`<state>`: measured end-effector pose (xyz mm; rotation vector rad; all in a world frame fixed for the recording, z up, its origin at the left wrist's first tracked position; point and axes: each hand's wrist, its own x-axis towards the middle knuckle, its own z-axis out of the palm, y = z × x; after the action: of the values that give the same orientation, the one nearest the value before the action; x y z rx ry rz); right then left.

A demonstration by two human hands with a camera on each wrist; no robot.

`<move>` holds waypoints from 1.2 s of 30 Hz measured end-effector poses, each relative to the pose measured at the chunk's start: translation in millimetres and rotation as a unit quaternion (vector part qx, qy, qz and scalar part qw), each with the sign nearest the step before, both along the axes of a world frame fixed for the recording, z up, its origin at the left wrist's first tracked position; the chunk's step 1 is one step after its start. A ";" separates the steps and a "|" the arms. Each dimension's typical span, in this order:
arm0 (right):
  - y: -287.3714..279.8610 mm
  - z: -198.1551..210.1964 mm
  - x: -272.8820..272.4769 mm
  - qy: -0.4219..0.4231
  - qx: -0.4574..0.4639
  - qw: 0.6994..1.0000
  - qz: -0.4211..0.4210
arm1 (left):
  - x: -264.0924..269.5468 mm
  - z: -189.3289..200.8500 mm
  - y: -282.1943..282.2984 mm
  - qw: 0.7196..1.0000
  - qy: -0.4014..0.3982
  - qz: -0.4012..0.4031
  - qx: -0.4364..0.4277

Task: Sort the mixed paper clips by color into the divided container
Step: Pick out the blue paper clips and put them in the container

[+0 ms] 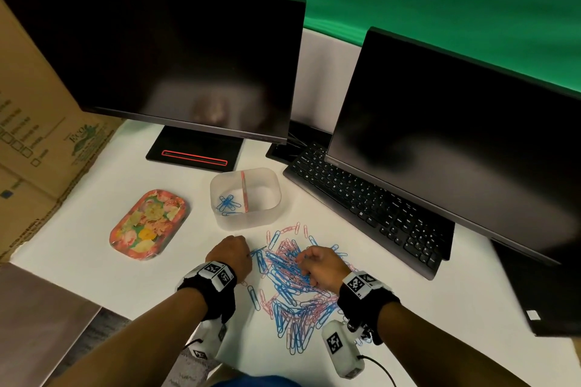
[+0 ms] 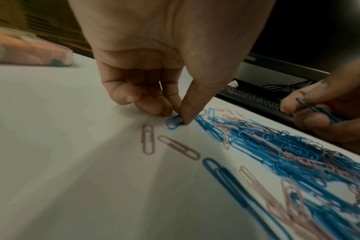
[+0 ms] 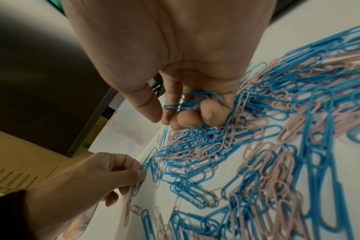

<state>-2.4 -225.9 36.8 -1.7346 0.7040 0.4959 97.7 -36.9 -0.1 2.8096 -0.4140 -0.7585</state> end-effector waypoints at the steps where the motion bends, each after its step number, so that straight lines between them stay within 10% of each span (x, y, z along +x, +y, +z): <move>1: -0.4 0.0 0.1 0.002 -0.002 1.000 0.001 | 0.7 -0.8 -0.1 1.000 0.003 0.004 0.000; 10: 5.1 7.5 8.0 0.022 0.015 0.999 -0.018 | 8.3 22.9 8.3 0.986 0.008 0.086 -0.145; 17: 29.8 54.1 55.5 0.028 0.163 0.984 -0.068 | 36.8 72.6 20.3 0.894 0.060 0.240 -0.373; 36: 62.5 98.5 155.4 -0.048 0.108 0.992 -0.044 | 88.6 83.5 30.6 0.936 -0.052 0.221 -0.267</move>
<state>153.0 -163.4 135.3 -1.5076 0.6309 0.4100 186.3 -6.3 83.4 2.2989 0.0138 -0.3311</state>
